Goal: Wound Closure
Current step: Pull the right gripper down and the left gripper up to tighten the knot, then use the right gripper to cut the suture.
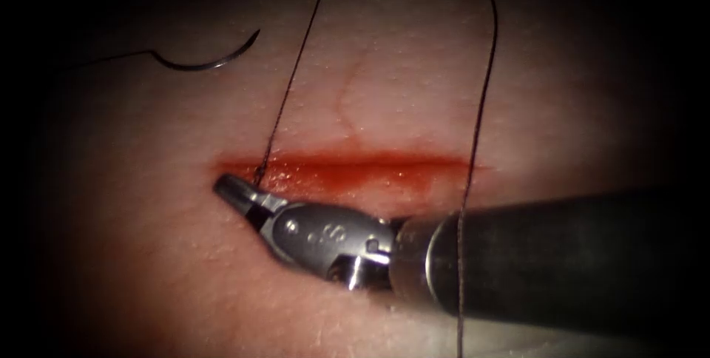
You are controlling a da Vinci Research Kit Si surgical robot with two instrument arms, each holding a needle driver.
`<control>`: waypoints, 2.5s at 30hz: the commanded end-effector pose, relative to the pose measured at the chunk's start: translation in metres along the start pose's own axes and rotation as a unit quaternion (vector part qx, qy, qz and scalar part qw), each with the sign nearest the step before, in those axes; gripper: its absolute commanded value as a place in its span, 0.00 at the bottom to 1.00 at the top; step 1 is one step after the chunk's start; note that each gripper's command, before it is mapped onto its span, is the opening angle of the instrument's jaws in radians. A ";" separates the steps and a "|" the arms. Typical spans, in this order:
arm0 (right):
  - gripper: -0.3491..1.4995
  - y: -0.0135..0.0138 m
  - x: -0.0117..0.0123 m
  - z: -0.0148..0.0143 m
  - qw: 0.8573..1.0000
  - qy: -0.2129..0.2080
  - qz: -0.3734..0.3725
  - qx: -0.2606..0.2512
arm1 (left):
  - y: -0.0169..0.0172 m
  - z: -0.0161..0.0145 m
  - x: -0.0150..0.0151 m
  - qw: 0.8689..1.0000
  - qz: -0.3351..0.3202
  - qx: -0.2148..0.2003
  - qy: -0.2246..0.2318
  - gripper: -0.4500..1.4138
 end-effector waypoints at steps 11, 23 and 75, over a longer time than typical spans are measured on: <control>0.00 -0.0016 -0.0010 0.0010 1.000 -0.009 -0.005 0.009 | -0.0018 0.0025 0.0012 1.000 0.011 0.004 -0.014 0.00; 0.00 -0.0006 -0.0006 0.0009 1.000 0.008 -0.003 -0.020 | -0.0014 0.0007 0.0012 1.000 0.001 -0.004 0.011 0.00; 0.84 0.0089 0.0012 0.0003 0.988 -0.040 0.138 -0.049 | -0.0049 -0.0233 0.0148 0.974 -0.199 -0.081 0.068 0.00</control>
